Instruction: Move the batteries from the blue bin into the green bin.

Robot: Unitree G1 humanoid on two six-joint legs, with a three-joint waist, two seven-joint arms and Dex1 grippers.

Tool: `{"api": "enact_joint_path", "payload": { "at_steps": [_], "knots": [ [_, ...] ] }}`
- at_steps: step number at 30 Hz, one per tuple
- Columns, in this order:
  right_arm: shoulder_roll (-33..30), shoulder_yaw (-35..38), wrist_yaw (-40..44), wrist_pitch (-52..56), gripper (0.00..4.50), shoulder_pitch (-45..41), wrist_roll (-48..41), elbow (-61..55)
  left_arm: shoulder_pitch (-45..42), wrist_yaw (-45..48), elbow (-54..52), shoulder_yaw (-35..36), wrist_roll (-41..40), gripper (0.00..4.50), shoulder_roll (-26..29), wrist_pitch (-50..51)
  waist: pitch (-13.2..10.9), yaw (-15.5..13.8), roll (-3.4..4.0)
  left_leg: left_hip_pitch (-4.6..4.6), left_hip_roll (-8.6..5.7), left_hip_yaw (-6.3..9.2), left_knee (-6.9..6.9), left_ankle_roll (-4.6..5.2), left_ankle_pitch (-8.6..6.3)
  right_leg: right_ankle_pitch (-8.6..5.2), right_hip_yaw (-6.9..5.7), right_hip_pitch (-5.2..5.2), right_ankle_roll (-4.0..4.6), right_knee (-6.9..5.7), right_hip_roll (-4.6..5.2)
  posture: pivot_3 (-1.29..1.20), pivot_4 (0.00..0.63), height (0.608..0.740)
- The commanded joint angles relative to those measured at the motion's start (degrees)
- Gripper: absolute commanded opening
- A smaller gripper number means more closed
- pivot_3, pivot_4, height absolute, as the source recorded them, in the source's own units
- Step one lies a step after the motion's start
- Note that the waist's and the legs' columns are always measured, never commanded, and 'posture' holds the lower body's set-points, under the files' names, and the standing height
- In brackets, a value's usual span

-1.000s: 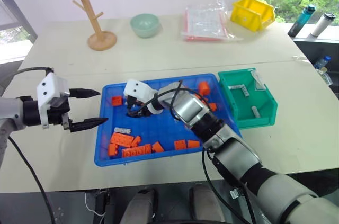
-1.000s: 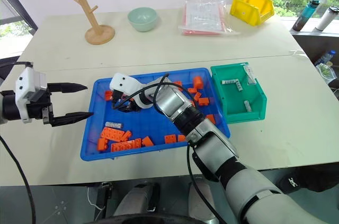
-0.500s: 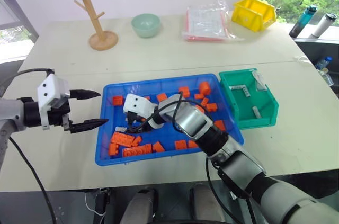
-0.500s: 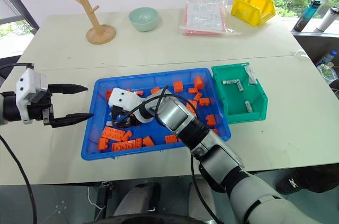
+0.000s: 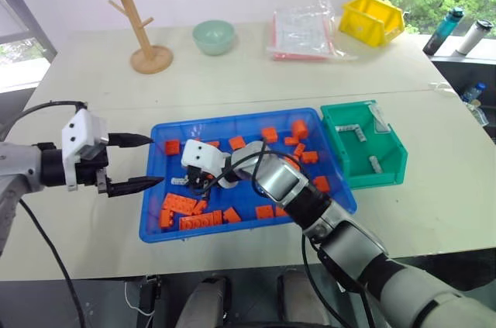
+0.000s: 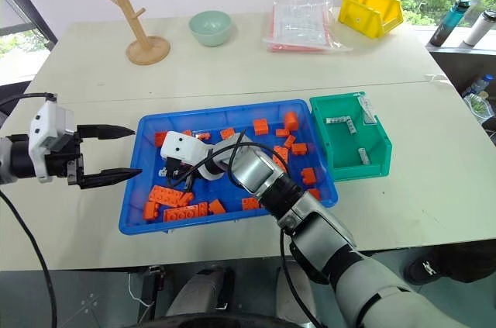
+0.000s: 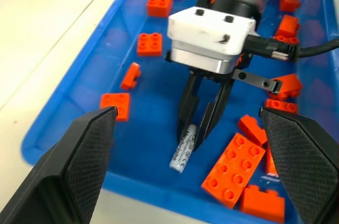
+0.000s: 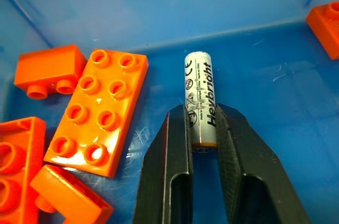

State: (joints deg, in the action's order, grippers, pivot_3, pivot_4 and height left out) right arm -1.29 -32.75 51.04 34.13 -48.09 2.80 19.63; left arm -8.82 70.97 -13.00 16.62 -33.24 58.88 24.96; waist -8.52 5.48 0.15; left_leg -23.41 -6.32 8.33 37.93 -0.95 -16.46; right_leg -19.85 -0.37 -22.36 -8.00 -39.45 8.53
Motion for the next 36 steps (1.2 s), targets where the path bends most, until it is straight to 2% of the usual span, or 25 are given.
{"api": "enact_joint_path", "payload": {
  "at_steps": [1,6,8,10,14,17,21,28,32,36],
  "knots": [
    [-3.6,7.7,-0.1,4.7,0.1,0.6,-3.9,-7.8,-1.0,-0.2,-1.1,-0.7,-1.0,4.5,-1.0,0.4,0.0,-0.1,0.0,0.0,-0.01,0.0,0.01,0.0,0.0,0.0,0.0,0.01,0.0,0.02,0.0,0.0,0.15,0.726],
    [-16.1,18.9,-0.4,12.9,0.1,3.8,-7.5,-20.6,-2.6,-2.9,-2.0,-2.3,-2.0,4.5,-5.9,0.6,0.0,-1.4,-0.01,-0.02,-0.08,-0.02,0.05,0.01,0.0,0.0,0.0,0.07,0.0,0.09,0.06,0.0,0.15,0.726],
    [-23.5,27.5,-1.4,18.4,0.1,6.6,-9.4,-25.9,-2.7,-4.1,-3.5,-3.7,-2.8,4.5,-8.0,1.7,0.0,-2.0,-0.02,-0.08,-0.08,-0.05,0.09,0.01,0.0,0.0,0.0,0.07,0.0,0.12,0.07,0.0,0.15,0.726],
    [-27.4,31.8,-2.6,22.1,0.1,8.3,-11.0,-29.2,-2.3,-4.2,-4.2,-4.4,-2.7,4.5,-8.7,2.0,0.0,-2.2,-0.03,-0.12,-0.12,-0.11,0.11,0.03,-0.01,0.0,0.01,0.08,0.0,0.15,0.12,0.0,0.15,0.726],
    [-37.5,45.0,-3.8,30.3,0.1,13.2,-14.2,-36.0,-2.4,-5.0,-3.5,-6.1,-1.8,4.5,-10.8,1.0,0.0,-2.3,-0.01,-0.12,-0.02,-0.33,0.07,0.03,-0.02,0.0,0.05,0.03,0.0,0.24,0.1,0.0,0.15,0.726],
    [-41.2,50.7,-5.2,34.5,0.1,15.5,-16.5,-39.2,-2.5,-5.5,-2.8,-7.0,-0.8,4.5,-12.0,-0.2,0.0,-2.3,-0.02,-0.12,0.01,-0.47,0.05,0.04,-0.02,0.0,0.05,0.04,0.0,0.28,0.1,0.0,0.15,0.726],
    [-42.4,54.3,-7.6,37.5,0.1,18.5,-18.4,-41.3,-3.2,-5.6,-2.0,-7.7,-0.2,4.5,-12.7,-0.6,0.0,-2.3,-0.02,-0.1,0.13,-0.6,0.06,0.05,-0.02,0.0,0.06,0.05,0.0,0.32,0.07,0.0,0.15,0.726],
    [-43.4,53.1,-10.6,34.5,3.46,23.0,-19.7,-41.3,-4.9,-5.8,-1.5,-8.9,0.4,4.5,-13.7,-1.4,0.0,-3.2,-0.02,-0.1,0.04,-0.64,0.15,0.08,-0.04,0.0,0.1,0.08,0.0,0.32,0.12,0.0,0.15,0.726],
    [-42.8,51.2,-9.4,32.6,3.46,18.6,-23.4,-41.5,-4.9,-6.1,-1.6,-9.0,0.8,4.5,-14.2,-2.2,0.0,-3.0,-0.02,-0.1,0.06,-0.66,0.15,0.08,-0.03,0.0,0.11,0.07,0.0,0.32,0.11,0.0,0.15,0.726],
    [-40.6,43.2,-6.3,29.1,3.46,13.2,-27.4,-43.3,-4.8,-6.7,-1.9,-9.1,1.1,4.5,-14.6,-2.6,0.0,-2.7,-0.02,-0.09,0.15,-0.71,0.1,0.08,-0.03,0.0,0.1,0.04,0.0,0.34,0.06,0.0,0.15,0.726]
  ]
}}
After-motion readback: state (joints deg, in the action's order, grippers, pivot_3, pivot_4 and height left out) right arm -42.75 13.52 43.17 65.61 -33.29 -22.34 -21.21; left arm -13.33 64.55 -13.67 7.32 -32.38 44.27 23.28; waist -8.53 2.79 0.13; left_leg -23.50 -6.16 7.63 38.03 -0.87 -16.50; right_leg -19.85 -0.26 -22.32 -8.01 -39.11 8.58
